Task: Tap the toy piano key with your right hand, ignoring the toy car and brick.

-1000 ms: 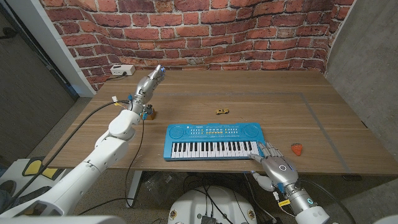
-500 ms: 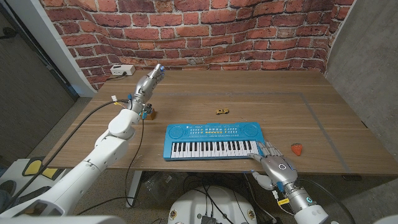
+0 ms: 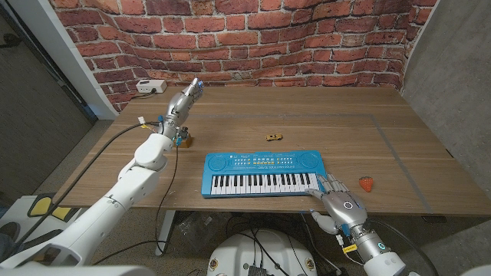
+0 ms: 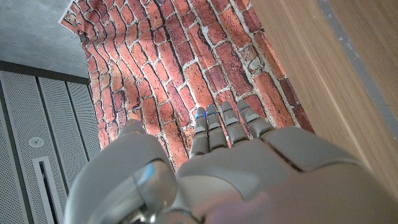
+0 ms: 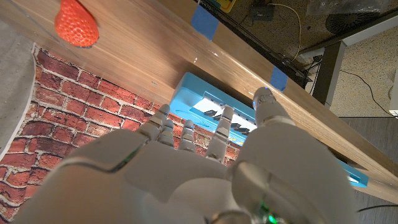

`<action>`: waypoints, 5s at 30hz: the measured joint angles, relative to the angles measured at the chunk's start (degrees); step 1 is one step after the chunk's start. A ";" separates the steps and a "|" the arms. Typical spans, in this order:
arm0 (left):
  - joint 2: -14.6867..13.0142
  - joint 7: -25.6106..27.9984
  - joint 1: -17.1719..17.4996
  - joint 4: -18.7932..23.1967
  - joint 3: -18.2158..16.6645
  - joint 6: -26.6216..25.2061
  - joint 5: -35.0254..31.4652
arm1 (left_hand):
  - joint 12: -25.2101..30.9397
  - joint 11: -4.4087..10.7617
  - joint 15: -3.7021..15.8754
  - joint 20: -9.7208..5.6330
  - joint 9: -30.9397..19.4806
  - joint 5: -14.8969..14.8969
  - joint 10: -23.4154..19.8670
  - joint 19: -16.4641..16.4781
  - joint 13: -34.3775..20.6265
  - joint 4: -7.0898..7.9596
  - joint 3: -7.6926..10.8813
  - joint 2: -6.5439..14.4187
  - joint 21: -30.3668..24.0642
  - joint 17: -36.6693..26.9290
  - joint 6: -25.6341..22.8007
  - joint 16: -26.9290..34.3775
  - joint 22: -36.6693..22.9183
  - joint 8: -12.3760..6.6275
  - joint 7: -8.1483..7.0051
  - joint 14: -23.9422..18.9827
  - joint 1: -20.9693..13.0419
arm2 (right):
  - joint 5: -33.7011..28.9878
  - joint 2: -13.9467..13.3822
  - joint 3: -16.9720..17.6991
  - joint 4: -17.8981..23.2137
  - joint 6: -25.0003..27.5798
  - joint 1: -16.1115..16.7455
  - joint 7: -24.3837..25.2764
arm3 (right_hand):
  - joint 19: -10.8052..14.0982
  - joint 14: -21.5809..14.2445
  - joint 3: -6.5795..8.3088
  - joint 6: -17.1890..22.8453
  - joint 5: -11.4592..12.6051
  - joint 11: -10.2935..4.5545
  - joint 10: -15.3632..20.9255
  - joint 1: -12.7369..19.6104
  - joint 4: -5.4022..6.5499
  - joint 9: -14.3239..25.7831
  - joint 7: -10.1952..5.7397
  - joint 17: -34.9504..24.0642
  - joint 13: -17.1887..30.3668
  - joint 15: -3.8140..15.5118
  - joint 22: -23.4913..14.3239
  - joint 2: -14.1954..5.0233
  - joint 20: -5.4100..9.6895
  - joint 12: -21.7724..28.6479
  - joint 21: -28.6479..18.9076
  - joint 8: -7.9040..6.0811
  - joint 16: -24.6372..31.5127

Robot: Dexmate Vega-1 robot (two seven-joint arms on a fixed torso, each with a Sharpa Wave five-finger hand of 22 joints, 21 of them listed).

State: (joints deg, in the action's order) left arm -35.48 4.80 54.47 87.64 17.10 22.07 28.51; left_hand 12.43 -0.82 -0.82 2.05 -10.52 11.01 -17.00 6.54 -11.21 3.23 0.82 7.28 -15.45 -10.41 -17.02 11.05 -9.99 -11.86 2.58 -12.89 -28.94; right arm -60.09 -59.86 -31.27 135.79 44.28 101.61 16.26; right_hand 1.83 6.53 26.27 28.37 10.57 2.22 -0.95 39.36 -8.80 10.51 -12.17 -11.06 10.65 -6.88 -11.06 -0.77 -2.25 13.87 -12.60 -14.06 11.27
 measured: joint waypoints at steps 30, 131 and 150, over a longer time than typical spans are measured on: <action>1.06 1.12 1.01 0.05 -0.02 0.84 0.02 | -0.46 -0.20 0.10 0.31 0.00 0.00 -0.20 0.31 0.00 0.00 0.00 0.00 0.44 0.00 -0.60 0.00 -0.30 0.23 -0.01 -0.51 0.00 | 1.43 -3.27 2.84 2.77 1.50 2.34 1.12 | 0.21 -0.65 0.21 -5.03 0.00 0.30 1.74 -0.75 -0.21 0.14 1.41 0.00 0.01 0.09 0.00 0.75 -0.21 0.33 -0.42 2.78 0.00; -0.49 1.69 1.47 2.31 -0.98 -1.86 0.15 | -0.45 0.10 0.10 0.20 0.00 0.00 -0.49 0.81 0.00 0.00 0.00 0.00 1.49 0.00 -0.28 0.01 -0.27 0.45 -0.32 -0.50 0.00 | 55.18 19.42 25.83 -19.41 -60.02 -13.53 7.92 | 16.68 -20.39 -1.08 -0.80 -0.22 2.05 21.09 -10.42 2.33 0.57 12.55 0.51 -0.26 2.78 0.39 -1.66 2.75 2.89 -4.21 3.08 0.89; -0.23 0.92 0.31 1.52 0.30 -2.72 0.24 | -0.45 0.10 0.10 0.20 0.00 0.00 -0.49 0.81 0.00 0.00 0.00 0.00 1.93 0.00 -0.28 0.01 -0.27 0.45 -0.32 -0.50 0.00 | 68.69 20.14 23.88 -26.12 -61.80 -22.27 -1.11 | 17.03 -20.77 -2.89 -5.58 -0.22 2.78 19.72 -13.21 3.04 0.56 14.52 0.52 -0.26 2.56 0.39 -1.44 2.74 1.33 -3.71 3.74 0.16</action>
State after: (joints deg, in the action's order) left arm -35.71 5.72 54.78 89.16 17.40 19.36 28.75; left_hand 11.98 -0.72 -0.73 2.25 -10.52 11.01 -17.49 7.35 -11.21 3.23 0.82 7.28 -13.52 -10.41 -17.30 11.06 -10.25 -11.41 2.27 -13.39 -28.94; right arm 8.61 -39.72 -7.40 109.67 -17.52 79.34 15.14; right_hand 18.86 -14.24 23.38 22.79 10.35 4.99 18.77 26.15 -5.76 11.07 2.35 -10.54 10.40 -4.32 -10.67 -2.22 0.50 15.21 -16.31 -10.32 11.43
